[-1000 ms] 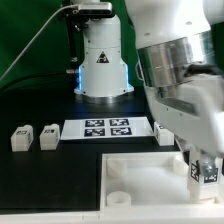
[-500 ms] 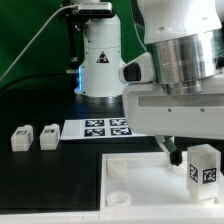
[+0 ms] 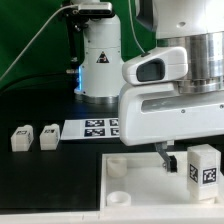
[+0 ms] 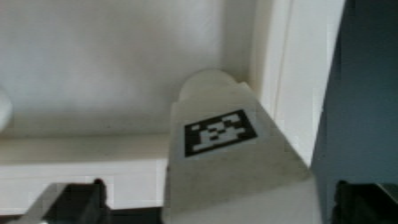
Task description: Assemble one leg
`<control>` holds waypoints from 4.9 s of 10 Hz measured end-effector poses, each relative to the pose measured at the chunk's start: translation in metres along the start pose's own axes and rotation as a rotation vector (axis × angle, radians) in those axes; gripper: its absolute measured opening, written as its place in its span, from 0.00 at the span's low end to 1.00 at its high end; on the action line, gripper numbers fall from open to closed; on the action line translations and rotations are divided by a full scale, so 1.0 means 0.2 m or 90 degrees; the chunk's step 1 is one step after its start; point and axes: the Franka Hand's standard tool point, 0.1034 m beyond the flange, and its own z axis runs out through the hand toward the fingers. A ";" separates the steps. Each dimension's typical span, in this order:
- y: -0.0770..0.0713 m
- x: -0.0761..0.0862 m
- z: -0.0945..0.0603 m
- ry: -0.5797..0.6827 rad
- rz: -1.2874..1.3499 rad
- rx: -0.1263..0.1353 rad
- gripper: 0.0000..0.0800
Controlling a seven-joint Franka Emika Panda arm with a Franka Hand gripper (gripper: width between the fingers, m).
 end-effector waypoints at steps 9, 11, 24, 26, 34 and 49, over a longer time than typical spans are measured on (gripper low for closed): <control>0.02 -0.01 0.01 -0.006 0.650 0.008 0.37; 0.04 -0.03 0.01 -0.026 0.924 0.050 0.37; 0.04 -0.03 0.01 -0.025 0.436 0.060 0.81; 0.03 -0.02 -0.01 -0.048 0.119 0.031 0.81; 0.01 -0.03 0.00 -0.057 0.369 0.023 0.36; 0.00 0.00 0.00 -0.109 1.301 -0.014 0.60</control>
Offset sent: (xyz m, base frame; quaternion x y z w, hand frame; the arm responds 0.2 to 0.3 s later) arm 0.0000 0.0000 0.0000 0.0000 0.0000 0.2667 0.9638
